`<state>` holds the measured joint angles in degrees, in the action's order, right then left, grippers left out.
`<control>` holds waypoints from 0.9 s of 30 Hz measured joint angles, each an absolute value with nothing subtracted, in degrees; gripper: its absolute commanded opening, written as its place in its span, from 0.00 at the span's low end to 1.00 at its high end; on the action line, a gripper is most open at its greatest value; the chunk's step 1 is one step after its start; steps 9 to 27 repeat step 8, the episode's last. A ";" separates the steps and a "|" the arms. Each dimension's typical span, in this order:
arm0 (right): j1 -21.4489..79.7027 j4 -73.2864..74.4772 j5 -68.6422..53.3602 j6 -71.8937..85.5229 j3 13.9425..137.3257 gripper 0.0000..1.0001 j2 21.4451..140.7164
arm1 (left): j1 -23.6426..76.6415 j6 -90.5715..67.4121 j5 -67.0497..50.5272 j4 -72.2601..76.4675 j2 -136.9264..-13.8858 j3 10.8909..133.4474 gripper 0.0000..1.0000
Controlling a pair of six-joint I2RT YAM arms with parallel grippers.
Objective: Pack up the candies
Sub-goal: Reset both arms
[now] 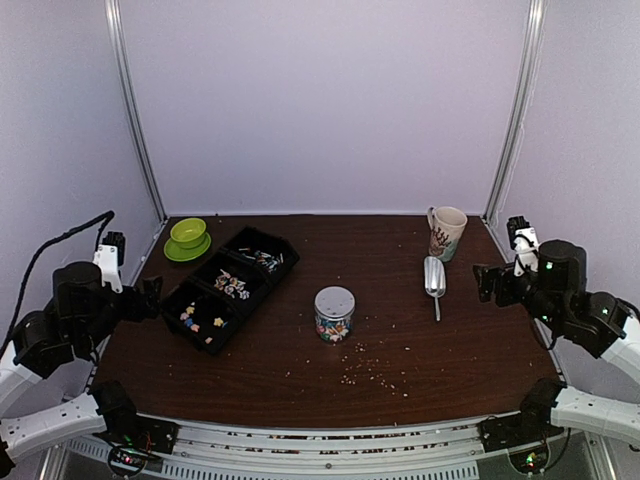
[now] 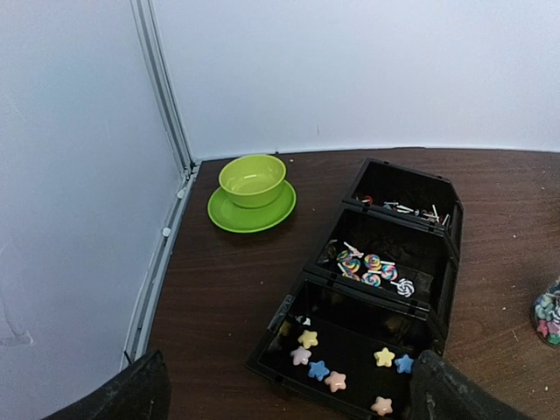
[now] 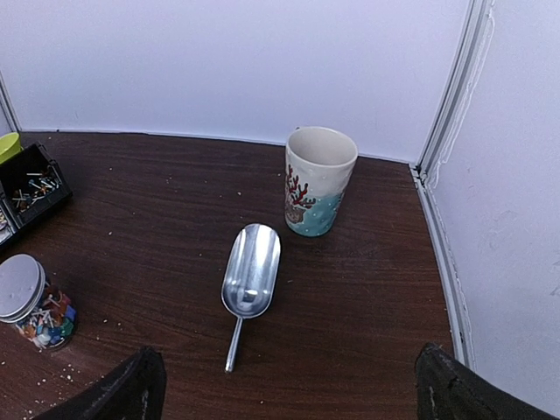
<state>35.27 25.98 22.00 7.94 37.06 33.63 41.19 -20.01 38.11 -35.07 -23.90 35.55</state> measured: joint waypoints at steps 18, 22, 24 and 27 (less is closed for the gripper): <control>35.27 25.87 21.82 7.94 35.99 0.99 29.10 | 41.19 -19.14 38.15 -35.29 -24.58 35.55 0.98; 35.27 25.87 21.82 7.94 35.99 0.99 29.10 | 41.19 -19.14 38.15 -35.29 -24.58 35.55 0.98; 35.27 25.87 21.82 7.94 35.99 0.99 29.10 | 41.19 -19.14 38.15 -35.29 -24.58 35.55 0.98; 35.27 25.87 21.82 7.94 35.99 0.99 29.10 | 41.19 -19.14 38.15 -35.29 -24.58 35.55 0.98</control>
